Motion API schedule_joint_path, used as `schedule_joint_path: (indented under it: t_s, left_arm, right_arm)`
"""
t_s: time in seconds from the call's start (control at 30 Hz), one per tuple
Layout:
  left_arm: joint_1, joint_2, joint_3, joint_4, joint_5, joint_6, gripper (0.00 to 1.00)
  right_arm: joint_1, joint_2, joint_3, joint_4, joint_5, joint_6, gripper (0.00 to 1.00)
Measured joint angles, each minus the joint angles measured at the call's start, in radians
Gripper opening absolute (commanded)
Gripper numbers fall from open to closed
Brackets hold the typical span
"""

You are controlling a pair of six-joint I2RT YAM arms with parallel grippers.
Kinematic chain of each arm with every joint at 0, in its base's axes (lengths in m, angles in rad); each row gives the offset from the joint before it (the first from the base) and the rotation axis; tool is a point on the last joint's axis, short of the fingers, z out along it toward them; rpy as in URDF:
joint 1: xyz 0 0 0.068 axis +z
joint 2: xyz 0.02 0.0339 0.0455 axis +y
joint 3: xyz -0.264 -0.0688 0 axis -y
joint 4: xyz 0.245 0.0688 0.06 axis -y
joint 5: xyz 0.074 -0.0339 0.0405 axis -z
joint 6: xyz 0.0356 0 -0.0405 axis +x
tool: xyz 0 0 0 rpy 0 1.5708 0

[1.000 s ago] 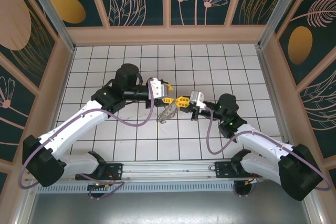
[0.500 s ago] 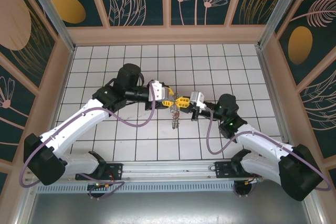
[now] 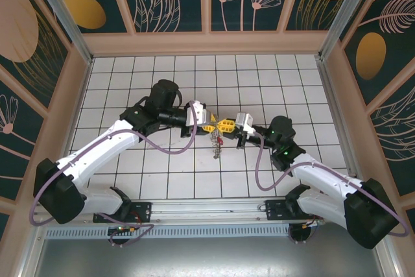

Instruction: Put the keys on the keyring

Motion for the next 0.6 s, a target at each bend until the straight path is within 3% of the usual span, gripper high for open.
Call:
schedule_joint_path:
  t_s: [0.1, 0.3, 0.47, 0.6]
  left_arm:
    - [0.0, 0.002, 0.005, -0.01, -0.001, 0.01, 0.0]
    - [0.003, 0.036, 0.093, -0.132, -0.014, 0.053, 0.0]
    - [0.004, 0.068, 0.182, -0.255, -0.07, 0.101, 0.0]
    - [0.003, 0.119, 0.261, -0.36, -0.137, 0.15, 0.0]
  right_arm:
    - [-0.002, 0.0, 0.0, 0.0, -0.002, -0.005, 0.0]
    - [-0.003, 0.0, 0.011, -0.022, 0.0, -0.053, 0.0]
    - [-0.007, 0.024, 0.127, -0.227, -0.003, -0.196, 0.22]
    - [-0.021, 0.07, 0.246, -0.435, -0.001, -0.302, 0.3]
